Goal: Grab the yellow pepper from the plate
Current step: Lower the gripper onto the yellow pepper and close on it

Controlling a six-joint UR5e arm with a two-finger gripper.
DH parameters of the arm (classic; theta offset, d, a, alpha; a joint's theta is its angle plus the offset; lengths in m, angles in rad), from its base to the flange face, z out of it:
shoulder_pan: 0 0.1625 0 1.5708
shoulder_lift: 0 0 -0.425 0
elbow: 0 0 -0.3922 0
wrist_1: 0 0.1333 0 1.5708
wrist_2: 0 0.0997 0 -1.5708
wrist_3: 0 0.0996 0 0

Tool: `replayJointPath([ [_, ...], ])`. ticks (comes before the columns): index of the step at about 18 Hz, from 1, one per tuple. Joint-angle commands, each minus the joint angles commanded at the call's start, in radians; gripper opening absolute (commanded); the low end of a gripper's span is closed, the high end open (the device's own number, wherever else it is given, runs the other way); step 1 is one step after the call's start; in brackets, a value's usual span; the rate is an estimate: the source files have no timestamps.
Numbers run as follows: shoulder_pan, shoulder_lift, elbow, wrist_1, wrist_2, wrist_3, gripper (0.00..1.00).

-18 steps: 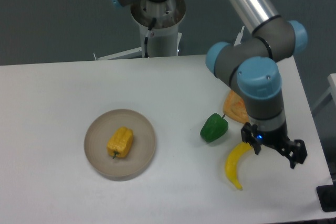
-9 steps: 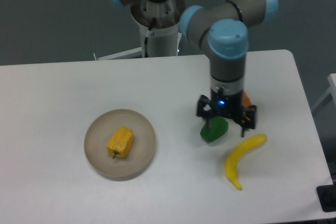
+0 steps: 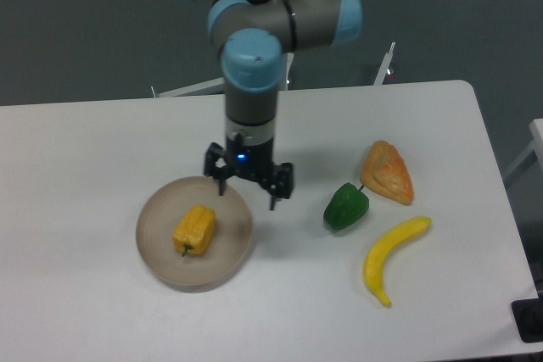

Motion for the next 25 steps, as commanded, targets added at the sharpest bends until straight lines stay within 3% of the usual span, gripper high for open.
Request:
replayJointPath([
  [2,-0.02,-0.025,-0.008,0.039,0.002,-0.002,1.0],
  [10,-0.058,-0.088,-0.006,0.071,0.008,-0.02,1.0],
  [25,-0.068,-0.118,-0.005,0.071,0.009,-0.02,1.0],
])
